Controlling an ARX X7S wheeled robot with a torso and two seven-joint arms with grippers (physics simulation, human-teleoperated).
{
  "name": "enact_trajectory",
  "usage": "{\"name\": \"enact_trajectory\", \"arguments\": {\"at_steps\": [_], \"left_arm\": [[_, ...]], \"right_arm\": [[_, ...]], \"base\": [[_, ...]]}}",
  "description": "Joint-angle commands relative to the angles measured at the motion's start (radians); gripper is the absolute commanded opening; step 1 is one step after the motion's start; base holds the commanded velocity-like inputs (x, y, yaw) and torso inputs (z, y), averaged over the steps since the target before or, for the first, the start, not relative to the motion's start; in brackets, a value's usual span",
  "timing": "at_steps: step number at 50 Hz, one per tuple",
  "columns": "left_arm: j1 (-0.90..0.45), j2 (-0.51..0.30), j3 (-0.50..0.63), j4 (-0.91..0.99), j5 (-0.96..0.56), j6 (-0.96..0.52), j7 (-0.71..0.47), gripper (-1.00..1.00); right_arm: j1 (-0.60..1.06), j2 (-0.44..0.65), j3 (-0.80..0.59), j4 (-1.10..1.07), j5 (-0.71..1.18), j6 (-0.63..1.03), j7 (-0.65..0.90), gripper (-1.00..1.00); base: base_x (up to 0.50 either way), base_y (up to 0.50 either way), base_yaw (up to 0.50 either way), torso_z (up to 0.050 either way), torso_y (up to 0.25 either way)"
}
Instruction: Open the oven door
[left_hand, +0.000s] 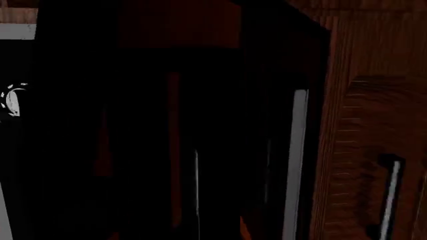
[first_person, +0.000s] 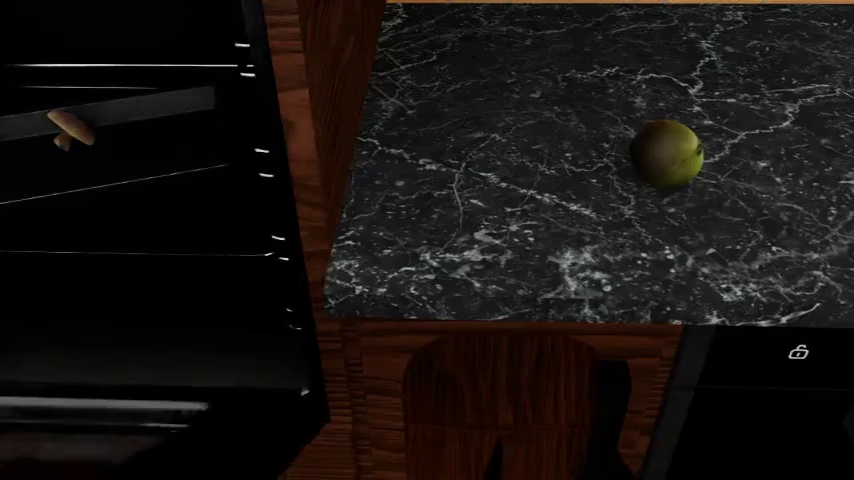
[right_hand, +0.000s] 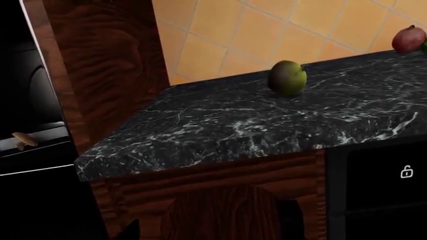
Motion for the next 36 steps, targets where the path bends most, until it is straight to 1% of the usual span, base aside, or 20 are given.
{"name": "enact_trajectory", "arguments": {"at_steps": [1,8,17,27,32,36], "left_arm": [[0.145,0.024,0.228,0.005,-0.188,0.152,0.035,-1.0],[0.163,0.049,0.256,-0.029,-0.181,0.168,0.011,-1.0],[0.167,0.057,0.266,-0.06,-0.206,0.197,-0.008,-1.0],[0.122,0.098,0.283,-0.135,-0.226,0.25,0.044,-1.0],[0.107,0.104,0.287,-0.143,-0.234,0.26,0.065,-1.0],[0.11,0.09,0.281,-0.13,-0.252,0.265,0.061,-1.0]], "right_arm": [[0.009,-0.004,-0.009,-0.002,-0.002,0.005,0.002,1.0],[0.006,0.0,-0.011,-0.013,-0.002,0.009,0.008,1.0],[0.009,-0.001,-0.019,-0.012,-0.004,0.008,0.009,1.0],[0.01,0.002,-0.021,-0.014,-0.002,0.01,0.012,1.0],[0.009,0.002,-0.023,-0.011,-0.002,0.009,0.014,1.0],[0.008,0.006,-0.023,-0.018,-0.002,0.013,0.017,1.0]], "base": [[0.0,-0.01,-0.01,0.0,0.0],[0.0,-0.01,0.0,0.0,0.0],[0.0,0.0,0.0,0.0,0.0],[0.0,0.0,0.0,0.0,0.0],[0.0,0.0,0.0,0.0,0.0],[0.0,0.0,0.0,0.0,0.0]]}}
